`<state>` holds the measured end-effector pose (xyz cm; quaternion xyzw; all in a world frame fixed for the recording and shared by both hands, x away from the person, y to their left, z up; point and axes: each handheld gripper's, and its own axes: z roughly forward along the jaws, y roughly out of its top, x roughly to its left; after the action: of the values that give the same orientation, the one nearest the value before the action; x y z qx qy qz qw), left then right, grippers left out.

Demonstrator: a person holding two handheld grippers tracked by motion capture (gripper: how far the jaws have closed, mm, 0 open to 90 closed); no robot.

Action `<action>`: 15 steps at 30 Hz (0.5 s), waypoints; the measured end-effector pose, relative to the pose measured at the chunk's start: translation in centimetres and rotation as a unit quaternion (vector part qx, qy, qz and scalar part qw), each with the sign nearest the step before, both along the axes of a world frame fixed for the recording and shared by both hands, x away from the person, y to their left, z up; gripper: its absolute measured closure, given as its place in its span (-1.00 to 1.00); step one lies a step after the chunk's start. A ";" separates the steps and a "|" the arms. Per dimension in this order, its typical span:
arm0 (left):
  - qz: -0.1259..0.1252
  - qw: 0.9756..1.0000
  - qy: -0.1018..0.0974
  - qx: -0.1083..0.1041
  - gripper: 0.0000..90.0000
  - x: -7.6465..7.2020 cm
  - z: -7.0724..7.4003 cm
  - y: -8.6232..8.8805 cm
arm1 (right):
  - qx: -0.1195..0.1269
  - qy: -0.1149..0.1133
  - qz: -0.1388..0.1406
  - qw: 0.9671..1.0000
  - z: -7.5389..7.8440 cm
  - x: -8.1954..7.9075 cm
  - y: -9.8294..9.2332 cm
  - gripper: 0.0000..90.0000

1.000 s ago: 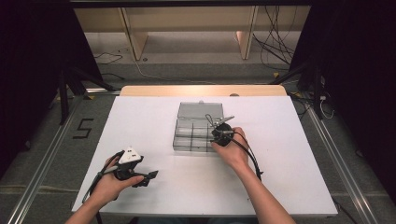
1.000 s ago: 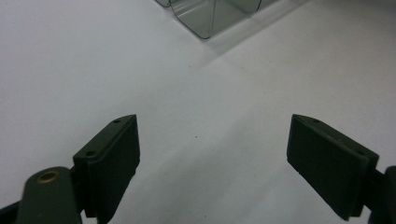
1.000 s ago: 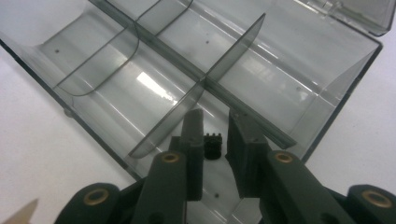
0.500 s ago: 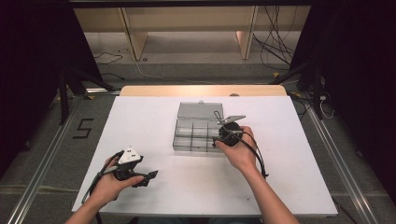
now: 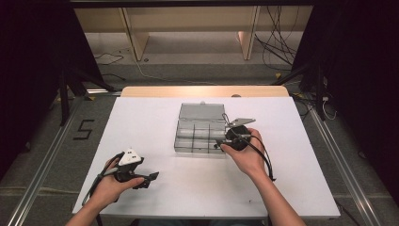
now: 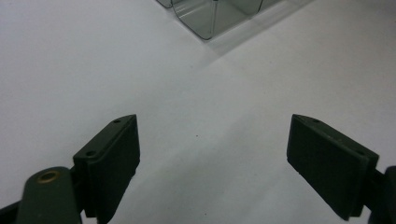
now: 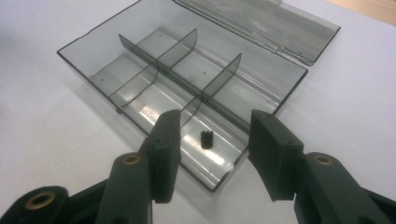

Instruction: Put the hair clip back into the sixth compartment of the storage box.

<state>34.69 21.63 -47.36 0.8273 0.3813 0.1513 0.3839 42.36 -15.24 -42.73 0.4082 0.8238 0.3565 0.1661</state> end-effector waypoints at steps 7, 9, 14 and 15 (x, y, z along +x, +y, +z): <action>-0.001 1.000 -0.002 0.001 -0.63 0.0 0.0 0.0 | 0.018 -0.024 0.009 0.999 0.0 -1.4 -1.6 0.04; 0.000 1.000 -0.001 0.001 -0.63 0.0 0.0 0.0 | 0.024 -0.027 0.010 0.999 -0.1 -1.8 -2.1 0.00; 0.001 1.000 0.000 0.000 -0.63 0.0 0.0 0.0 | 0.046 -0.035 0.015 0.998 -0.5 -2.7 -3.4 -0.10; 0.001 1.000 -0.001 -0.001 -0.63 -0.1 -0.1 0.0 | 0.050 -0.035 0.015 0.998 -0.6 -2.9 -3.6 -0.12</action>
<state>34.64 21.60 -47.43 0.8263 0.3821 0.1519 0.3850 39.42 -18.84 -43.35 0.3909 0.8046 0.4136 0.1695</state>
